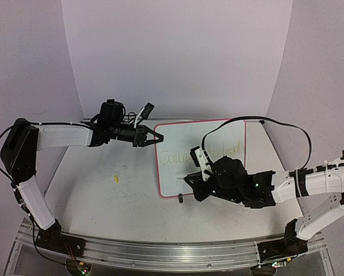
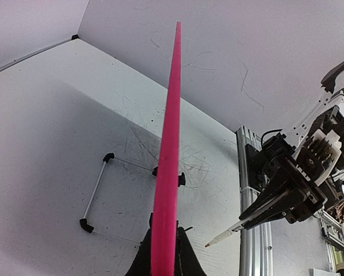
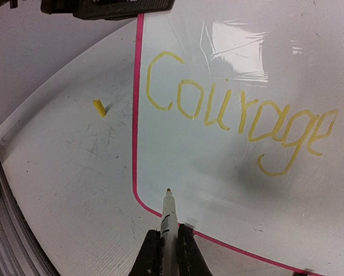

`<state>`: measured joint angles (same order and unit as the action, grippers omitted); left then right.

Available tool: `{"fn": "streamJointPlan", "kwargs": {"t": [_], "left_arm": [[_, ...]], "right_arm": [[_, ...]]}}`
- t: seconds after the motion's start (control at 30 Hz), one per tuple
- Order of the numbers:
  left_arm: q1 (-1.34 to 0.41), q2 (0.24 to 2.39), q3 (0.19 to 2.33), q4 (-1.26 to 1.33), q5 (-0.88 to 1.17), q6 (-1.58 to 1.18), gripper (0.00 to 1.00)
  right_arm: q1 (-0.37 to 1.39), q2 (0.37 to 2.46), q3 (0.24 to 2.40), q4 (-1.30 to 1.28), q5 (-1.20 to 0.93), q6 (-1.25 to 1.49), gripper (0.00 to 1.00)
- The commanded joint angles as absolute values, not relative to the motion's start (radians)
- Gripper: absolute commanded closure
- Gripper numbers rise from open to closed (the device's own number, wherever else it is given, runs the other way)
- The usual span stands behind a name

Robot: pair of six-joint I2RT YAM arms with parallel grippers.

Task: Write a sentence on the whiteboard
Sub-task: Write a sentence at the center of the board.

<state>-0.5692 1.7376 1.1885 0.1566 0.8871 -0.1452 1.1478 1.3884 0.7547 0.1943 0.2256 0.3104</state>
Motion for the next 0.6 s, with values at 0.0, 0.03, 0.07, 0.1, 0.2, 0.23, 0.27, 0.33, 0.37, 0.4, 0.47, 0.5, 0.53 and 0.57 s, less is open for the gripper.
{"fn": "streamJointPlan", "kwargs": {"t": [0.0, 0.03, 0.07, 0.1, 0.2, 0.23, 0.27, 0.33, 0.37, 0.4, 0.47, 0.5, 0.53, 0.57], "left_arm": [[-0.569, 1.714, 1.184, 0.139, 0.788, -0.064, 1.00], [-0.569, 1.713, 1.184, 0.139, 0.788, -0.064, 1.00], [-0.570, 1.711, 1.183, 0.138, 0.787, -0.065, 1.00], [-0.571, 1.710, 1.181, 0.138, 0.785, -0.063, 1.00], [-0.571, 1.709, 1.181, 0.138, 0.782, -0.062, 1.00], [-0.571, 1.709, 1.181, 0.138, 0.782, -0.061, 1.00], [-0.571, 1.709, 1.182, 0.139, 0.782, -0.061, 1.00], [-0.570, 1.709, 1.182, 0.139, 0.783, -0.061, 1.00], [-0.571, 1.709, 1.182, 0.138, 0.784, -0.061, 1.00], [-0.571, 1.709, 1.182, 0.138, 0.784, -0.061, 1.00], [-0.571, 1.710, 1.183, 0.139, 0.787, -0.062, 1.00], [-0.571, 1.710, 1.183, 0.138, 0.788, -0.063, 1.00], [-0.571, 1.710, 1.183, 0.139, 0.787, -0.063, 1.00], [-0.572, 1.710, 1.183, 0.138, 0.788, -0.063, 1.00]], "right_arm": [[1.151, 1.428, 0.774, 0.293, 0.232, 0.316, 1.00], [1.161, 1.449, 0.790, 0.298, 0.231, 0.306, 1.00], [1.172, 1.470, 0.807, 0.301, 0.235, 0.299, 1.00], [1.182, 1.489, 0.825, 0.302, 0.245, 0.296, 1.00], [1.193, 1.538, 0.868, 0.302, 0.286, 0.300, 1.00], [1.193, 1.549, 0.876, 0.302, 0.301, 0.303, 1.00], [1.194, 1.554, 0.880, 0.302, 0.320, 0.307, 1.00], [1.193, 1.559, 0.883, 0.304, 0.346, 0.312, 1.00], [1.193, 1.560, 0.884, 0.304, 0.359, 0.314, 1.00], [1.194, 1.561, 0.883, 0.303, 0.368, 0.315, 1.00], [1.193, 1.568, 0.884, 0.303, 0.381, 0.317, 1.00], [1.194, 1.573, 0.887, 0.303, 0.384, 0.319, 1.00], [1.194, 1.578, 0.889, 0.303, 0.385, 0.319, 1.00], [1.194, 1.583, 0.895, 0.303, 0.386, 0.318, 1.00]]}}
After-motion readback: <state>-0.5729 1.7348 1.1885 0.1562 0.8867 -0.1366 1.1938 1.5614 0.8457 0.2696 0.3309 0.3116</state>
